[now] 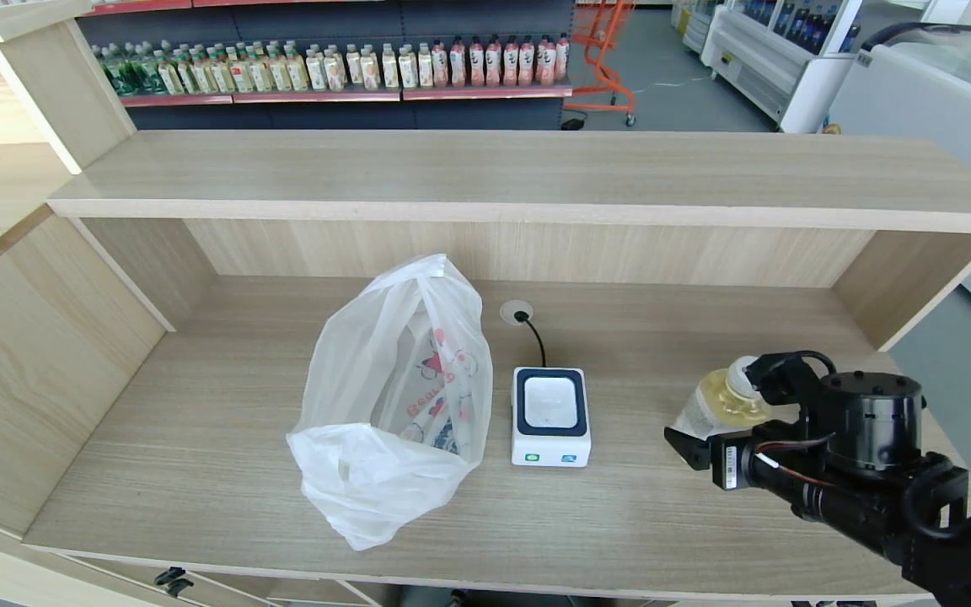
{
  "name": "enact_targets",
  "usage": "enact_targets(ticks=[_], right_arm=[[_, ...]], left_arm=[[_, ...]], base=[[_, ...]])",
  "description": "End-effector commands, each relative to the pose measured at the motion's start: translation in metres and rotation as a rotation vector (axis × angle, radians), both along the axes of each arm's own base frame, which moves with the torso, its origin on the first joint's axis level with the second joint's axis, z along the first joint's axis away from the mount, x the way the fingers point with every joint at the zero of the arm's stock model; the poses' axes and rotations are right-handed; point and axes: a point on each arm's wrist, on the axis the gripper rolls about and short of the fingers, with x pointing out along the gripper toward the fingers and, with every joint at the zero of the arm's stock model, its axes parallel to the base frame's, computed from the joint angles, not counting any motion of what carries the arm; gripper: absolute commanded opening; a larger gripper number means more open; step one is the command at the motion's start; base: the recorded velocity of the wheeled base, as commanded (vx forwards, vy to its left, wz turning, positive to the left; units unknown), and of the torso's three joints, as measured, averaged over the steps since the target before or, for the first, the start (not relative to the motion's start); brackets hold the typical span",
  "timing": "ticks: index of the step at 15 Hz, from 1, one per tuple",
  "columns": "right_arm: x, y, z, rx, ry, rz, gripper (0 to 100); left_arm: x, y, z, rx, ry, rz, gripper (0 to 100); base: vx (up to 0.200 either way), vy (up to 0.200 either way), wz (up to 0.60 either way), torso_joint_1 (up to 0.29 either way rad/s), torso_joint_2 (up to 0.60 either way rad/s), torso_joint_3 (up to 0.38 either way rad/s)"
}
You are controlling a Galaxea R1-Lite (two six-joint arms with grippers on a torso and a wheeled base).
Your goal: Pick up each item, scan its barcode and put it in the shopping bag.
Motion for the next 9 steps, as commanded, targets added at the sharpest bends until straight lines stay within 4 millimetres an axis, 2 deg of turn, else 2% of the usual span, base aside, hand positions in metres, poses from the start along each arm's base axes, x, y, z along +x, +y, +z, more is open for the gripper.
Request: enact_targets(ticks=[1,9], right_arm=[[0.007,0.006,-0.014,-0.005,0.011,0.011,100],[0.025,0.012,-0.015,0.006,-0.119,0.018,100]], left_arm=[[0.0,0.0,0.0,0.0,0.0,0.001,100],[0.0,0.0,0.0,0.0,0.0,0.001,100]], base=[[0.0,0.0,0.0,0.0,0.0,0.0],[0.0,0.0,0.0,0.0,0.0,0.0]])
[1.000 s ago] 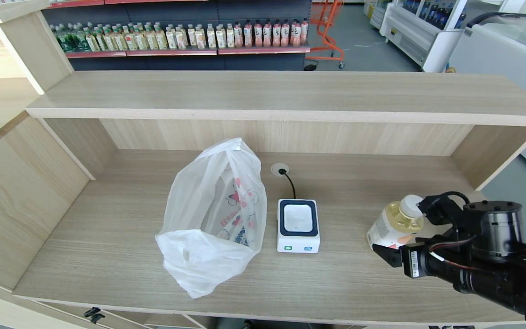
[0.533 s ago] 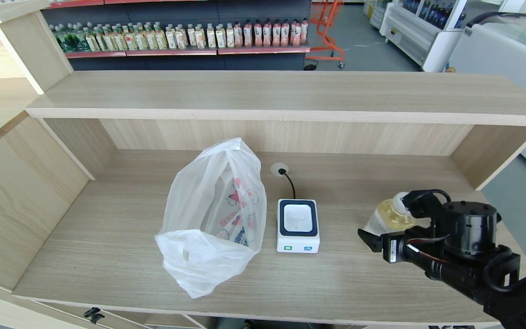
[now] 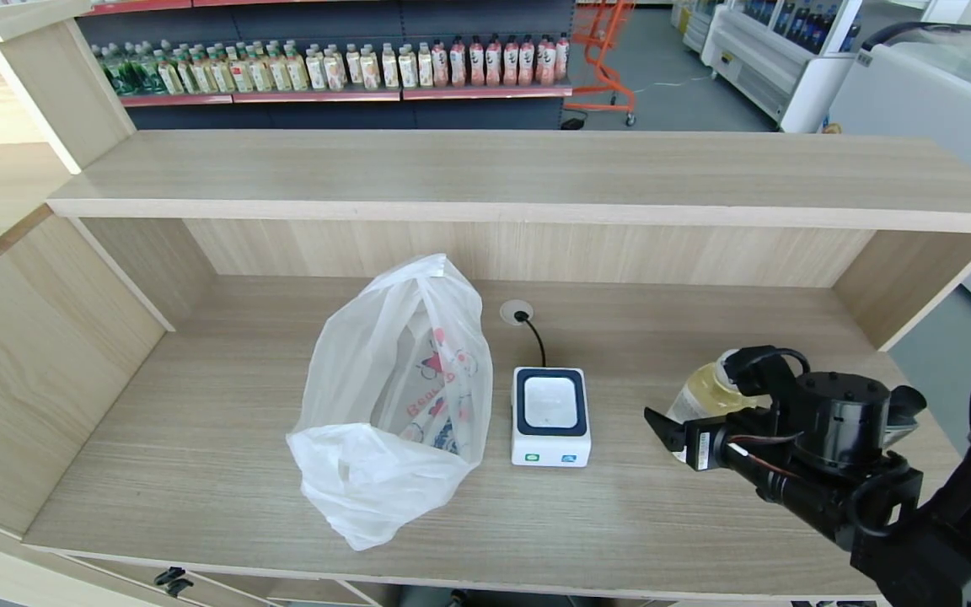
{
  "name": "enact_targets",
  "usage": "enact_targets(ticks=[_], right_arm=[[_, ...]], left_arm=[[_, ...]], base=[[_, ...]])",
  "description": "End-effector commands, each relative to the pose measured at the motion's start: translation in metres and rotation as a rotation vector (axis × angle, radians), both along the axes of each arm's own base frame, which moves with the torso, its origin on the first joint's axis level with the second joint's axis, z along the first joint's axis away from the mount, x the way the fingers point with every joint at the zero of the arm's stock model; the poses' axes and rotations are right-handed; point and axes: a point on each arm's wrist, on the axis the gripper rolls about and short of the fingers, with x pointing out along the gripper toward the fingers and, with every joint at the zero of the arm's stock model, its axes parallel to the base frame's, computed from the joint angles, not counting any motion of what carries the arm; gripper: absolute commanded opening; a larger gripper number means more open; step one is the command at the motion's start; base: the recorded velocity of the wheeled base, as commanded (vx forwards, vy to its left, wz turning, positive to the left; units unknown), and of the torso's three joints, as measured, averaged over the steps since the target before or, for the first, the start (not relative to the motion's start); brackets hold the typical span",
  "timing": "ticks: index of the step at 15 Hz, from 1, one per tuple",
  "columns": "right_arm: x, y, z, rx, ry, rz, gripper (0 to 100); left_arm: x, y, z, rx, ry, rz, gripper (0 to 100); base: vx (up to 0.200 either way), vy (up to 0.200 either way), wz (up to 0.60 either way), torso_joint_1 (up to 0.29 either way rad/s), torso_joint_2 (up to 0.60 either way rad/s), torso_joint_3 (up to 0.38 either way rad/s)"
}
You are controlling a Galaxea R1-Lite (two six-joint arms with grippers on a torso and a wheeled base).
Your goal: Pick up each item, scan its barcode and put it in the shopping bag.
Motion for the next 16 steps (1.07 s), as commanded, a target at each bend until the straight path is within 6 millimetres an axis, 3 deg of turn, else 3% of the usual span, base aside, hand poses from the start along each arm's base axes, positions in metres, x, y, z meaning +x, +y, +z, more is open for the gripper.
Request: enact_targets(ticks=[1,7,8,16], right_arm=[[0.006,0.002,-0.001,-0.005,-0.011,0.001,100],[0.015,0.005,0.0,-0.003,-0.04,0.013,100],[0.015,0.005,0.0,-0.002,-0.041,0.013,0],[0.015,0.004,0.004,-0.032,-0.06,0.017,0]], left_arm=[[0.0,0.0,0.0,0.0,0.0,0.0,100],[0.0,0.0,0.0,0.0,0.0,0.0,100],[0.0,0.0,0.0,0.0,0.0,0.0,100],[0.0,0.0,0.0,0.0,0.0,0.0,100]], base=[[0.0,0.0,0.0,0.0,0.0,0.0],[0.0,0.0,0.0,0.0,0.0,0.0],[0.0,0.0,0.0,0.0,0.0,0.0],[0.0,0.0,0.0,0.0,0.0,0.0]])
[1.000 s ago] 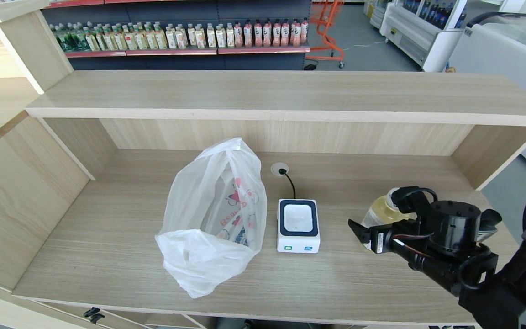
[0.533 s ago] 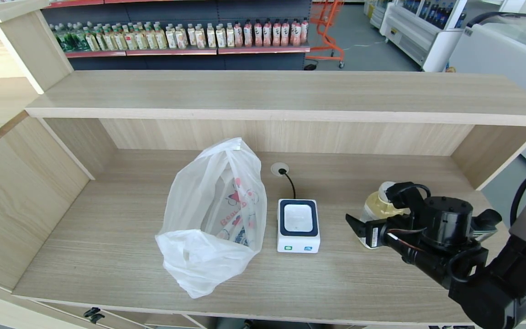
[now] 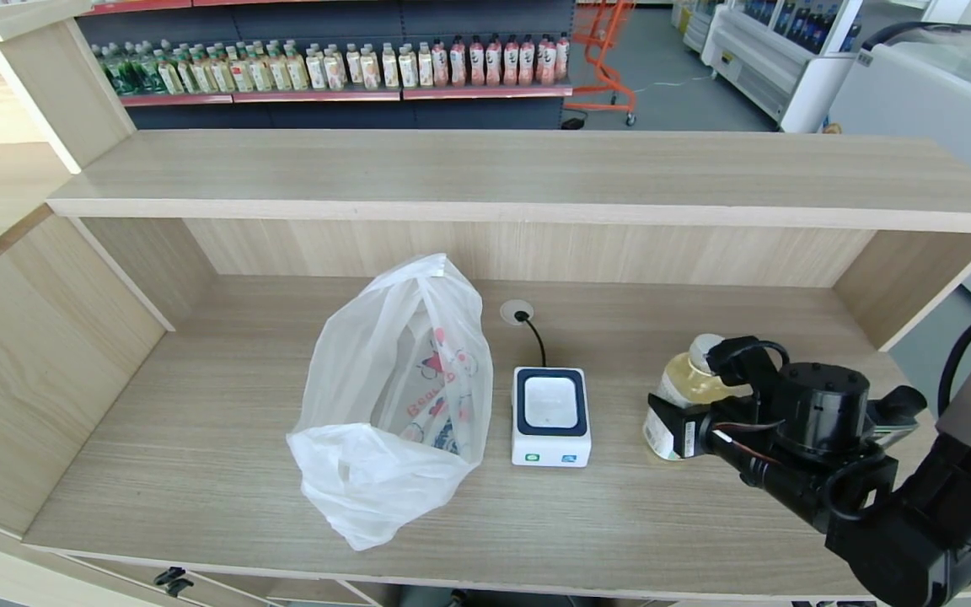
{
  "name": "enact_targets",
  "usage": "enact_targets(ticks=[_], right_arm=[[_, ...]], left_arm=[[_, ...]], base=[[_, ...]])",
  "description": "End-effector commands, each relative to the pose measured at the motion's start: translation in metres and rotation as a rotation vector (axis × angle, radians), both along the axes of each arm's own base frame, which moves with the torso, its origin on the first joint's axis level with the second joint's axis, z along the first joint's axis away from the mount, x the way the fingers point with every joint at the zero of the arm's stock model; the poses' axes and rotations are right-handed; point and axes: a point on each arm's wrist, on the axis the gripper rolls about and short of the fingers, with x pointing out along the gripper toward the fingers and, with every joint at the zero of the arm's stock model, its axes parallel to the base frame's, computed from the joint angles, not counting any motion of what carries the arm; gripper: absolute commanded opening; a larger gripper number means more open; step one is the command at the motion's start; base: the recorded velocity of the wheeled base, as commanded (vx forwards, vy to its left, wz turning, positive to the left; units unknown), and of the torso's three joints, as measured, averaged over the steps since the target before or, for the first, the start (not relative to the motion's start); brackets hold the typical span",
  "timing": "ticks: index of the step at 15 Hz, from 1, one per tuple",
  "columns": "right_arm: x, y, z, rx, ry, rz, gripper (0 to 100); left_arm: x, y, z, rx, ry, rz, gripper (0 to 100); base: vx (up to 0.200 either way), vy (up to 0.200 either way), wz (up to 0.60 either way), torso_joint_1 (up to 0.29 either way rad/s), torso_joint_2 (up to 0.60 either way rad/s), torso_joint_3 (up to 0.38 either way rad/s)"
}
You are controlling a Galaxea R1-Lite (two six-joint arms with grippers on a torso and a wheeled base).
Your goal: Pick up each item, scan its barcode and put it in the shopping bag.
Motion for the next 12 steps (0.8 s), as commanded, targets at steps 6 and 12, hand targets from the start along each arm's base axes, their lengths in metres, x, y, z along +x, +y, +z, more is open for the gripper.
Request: enact_targets(ticks=[6,12], right_arm=[[-0.037,-0.047,0.163,0.244,-0.091,0.375,0],[-0.079,-0.036,0.177,0.397,0.103,0.841,0]], left_arm=[[0.0,0.0,0.0,0.0,0.0,0.001,100],[0.0,0.0,0.0,0.0,0.0,0.001,100]], base=[[0.0,0.0,0.0,0.0,0.0,0.0],[0.0,0.0,0.0,0.0,0.0,0.0]])
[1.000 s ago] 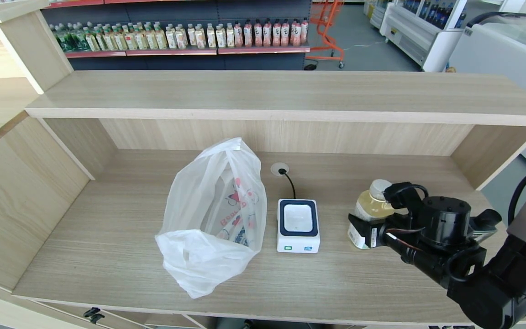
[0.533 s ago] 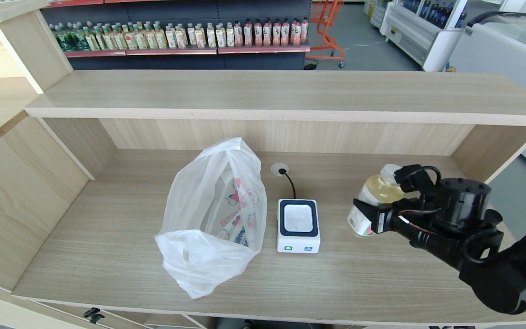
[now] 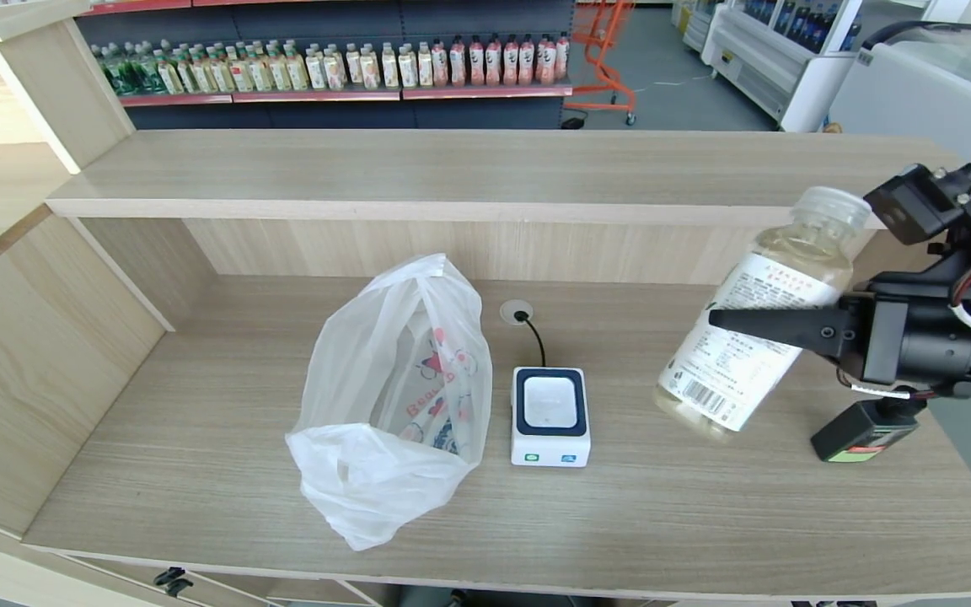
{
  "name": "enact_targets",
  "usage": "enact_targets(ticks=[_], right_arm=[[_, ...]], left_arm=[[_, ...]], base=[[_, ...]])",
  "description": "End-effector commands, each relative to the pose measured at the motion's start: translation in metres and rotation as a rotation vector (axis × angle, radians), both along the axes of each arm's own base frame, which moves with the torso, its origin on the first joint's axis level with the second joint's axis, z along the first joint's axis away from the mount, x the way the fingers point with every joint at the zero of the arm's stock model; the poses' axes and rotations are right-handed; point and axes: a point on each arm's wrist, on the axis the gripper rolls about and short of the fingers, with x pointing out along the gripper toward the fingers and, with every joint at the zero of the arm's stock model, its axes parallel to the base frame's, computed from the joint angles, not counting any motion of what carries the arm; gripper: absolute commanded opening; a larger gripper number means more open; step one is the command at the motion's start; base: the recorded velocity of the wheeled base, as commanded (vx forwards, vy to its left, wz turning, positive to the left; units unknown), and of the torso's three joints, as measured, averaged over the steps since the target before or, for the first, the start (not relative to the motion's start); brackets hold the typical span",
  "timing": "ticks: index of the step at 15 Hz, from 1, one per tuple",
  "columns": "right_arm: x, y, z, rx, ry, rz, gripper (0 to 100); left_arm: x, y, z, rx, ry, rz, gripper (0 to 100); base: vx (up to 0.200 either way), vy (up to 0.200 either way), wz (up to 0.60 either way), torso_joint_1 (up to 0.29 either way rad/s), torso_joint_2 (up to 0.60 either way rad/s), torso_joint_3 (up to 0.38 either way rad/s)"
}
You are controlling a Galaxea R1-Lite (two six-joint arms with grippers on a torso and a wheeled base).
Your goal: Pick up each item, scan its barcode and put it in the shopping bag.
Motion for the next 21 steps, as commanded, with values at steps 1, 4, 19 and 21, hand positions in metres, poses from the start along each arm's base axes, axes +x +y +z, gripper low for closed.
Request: enact_targets(ticks=[1,4,19,21], right_arm=[[-0.024,0.004,0.006,0.015,-0.035,0.09,0],[-0.032,0.012,-0.001,0.013,-0.012,0.153,0],[-0.058,0.033,-0.009,0.008,0.004,0.295,0],[-0.058,0.033,-0.01,0.007,0.001,0.296,0]], left_arm=[[0.0,0.0,0.0,0.0,0.0,0.001,100],[0.0,0.0,0.0,0.0,0.0,0.001,100],[0.0,0.0,0.0,0.0,0.0,0.001,100],[0.0,0.0,0.0,0.0,0.0,0.001,100]], base=[[0.0,0.0,0.0,0.0,0.0,0.0],[0.0,0.0,0.0,0.0,0.0,0.0],[0.0,0.0,0.0,0.0,0.0,0.0],[0.0,0.0,0.0,0.0,0.0,0.0]])
